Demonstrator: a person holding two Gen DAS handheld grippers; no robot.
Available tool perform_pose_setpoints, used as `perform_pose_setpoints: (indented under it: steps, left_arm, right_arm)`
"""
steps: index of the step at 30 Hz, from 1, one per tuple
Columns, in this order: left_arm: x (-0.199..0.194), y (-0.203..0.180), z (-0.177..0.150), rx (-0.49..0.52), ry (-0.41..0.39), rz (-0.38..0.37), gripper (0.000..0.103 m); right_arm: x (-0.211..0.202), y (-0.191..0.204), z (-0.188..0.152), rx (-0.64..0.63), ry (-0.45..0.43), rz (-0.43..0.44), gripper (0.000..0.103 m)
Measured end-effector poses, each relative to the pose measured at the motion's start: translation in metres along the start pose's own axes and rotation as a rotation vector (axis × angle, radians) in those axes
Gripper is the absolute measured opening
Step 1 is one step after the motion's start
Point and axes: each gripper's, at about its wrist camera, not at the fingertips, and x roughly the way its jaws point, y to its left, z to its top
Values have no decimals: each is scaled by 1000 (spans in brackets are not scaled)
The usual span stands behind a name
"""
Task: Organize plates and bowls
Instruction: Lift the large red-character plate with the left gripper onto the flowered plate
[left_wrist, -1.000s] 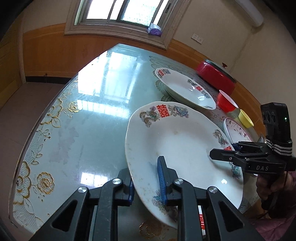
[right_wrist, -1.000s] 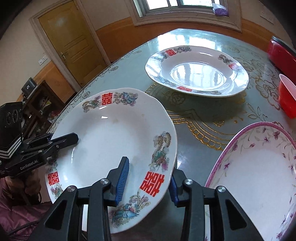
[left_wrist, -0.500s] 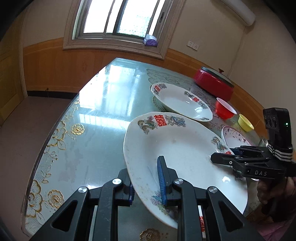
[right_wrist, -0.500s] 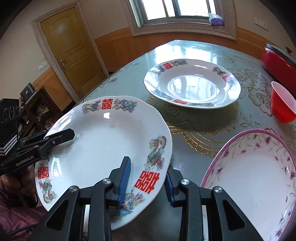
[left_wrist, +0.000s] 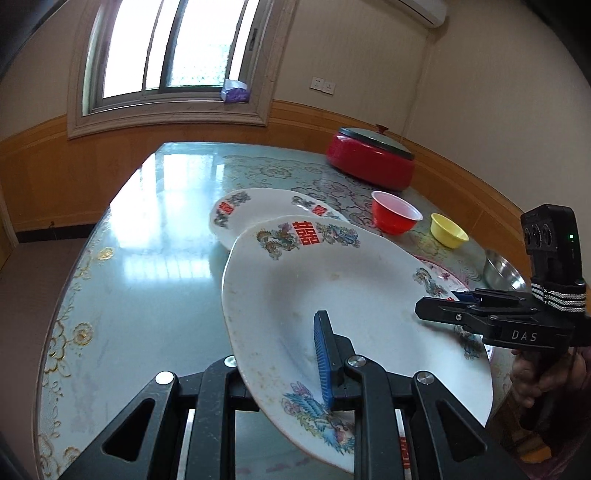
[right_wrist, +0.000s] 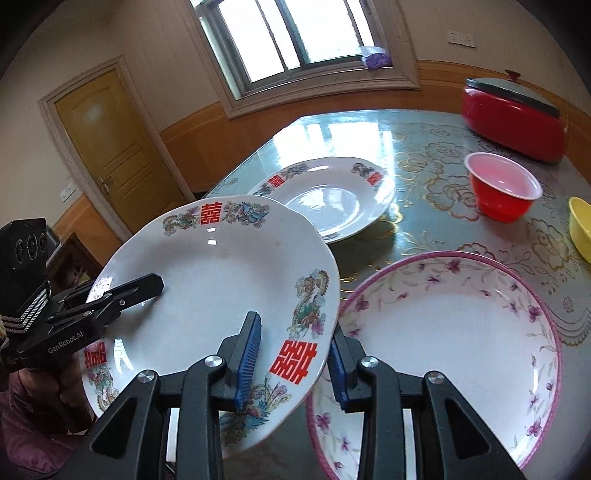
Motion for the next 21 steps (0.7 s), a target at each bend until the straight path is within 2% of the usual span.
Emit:
perform_pose_setpoints:
  steps: [6,12,16,21]
  left_arm:
    - [39,-48,18,80,43,-99,21]
    - [78,-92,24,124,95,-181,21]
    - [98,-109,22,135,132,-198,22]
    - [114,-117,19,126,173,-176,23]
  right_arm:
    - [-35,-49,-14,123,-33,-91,34]
    - [-58,-95,-33,212,-25,-176,34]
    - [-59,-115,-40,249,2,-199,34]
    - [-55,-128,-46,267,31,-197,34]
